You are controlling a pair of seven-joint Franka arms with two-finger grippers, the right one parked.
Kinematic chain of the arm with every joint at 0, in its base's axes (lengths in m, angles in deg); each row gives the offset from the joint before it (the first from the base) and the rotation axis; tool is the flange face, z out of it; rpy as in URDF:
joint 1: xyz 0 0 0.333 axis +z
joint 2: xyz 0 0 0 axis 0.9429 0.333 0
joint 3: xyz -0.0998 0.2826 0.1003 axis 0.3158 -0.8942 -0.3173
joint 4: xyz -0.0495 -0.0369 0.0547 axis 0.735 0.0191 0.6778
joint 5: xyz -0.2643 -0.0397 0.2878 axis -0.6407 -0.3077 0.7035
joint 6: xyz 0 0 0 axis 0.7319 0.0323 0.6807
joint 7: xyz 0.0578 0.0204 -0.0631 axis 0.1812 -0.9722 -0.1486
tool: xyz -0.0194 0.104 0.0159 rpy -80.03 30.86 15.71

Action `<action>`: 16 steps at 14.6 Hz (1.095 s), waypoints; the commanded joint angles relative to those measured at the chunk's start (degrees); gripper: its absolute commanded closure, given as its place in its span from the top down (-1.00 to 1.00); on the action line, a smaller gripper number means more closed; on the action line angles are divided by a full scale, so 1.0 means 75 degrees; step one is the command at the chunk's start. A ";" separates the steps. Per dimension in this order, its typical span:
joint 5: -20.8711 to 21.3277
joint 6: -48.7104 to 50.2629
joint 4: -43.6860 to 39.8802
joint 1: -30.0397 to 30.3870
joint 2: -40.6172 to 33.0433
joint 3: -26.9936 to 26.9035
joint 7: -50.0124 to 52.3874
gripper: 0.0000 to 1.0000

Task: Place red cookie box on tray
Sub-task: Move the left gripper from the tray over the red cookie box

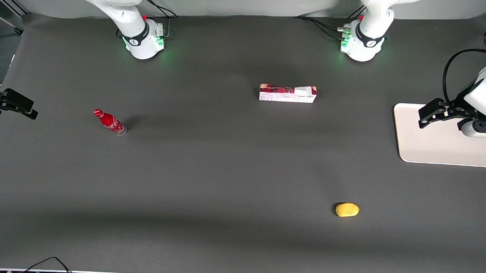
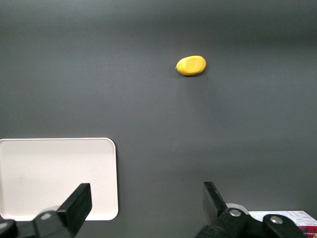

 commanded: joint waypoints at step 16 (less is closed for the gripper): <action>-0.0063 -0.0589 0.2175 -0.0475 -0.0064 0.3110 -0.2881 1.00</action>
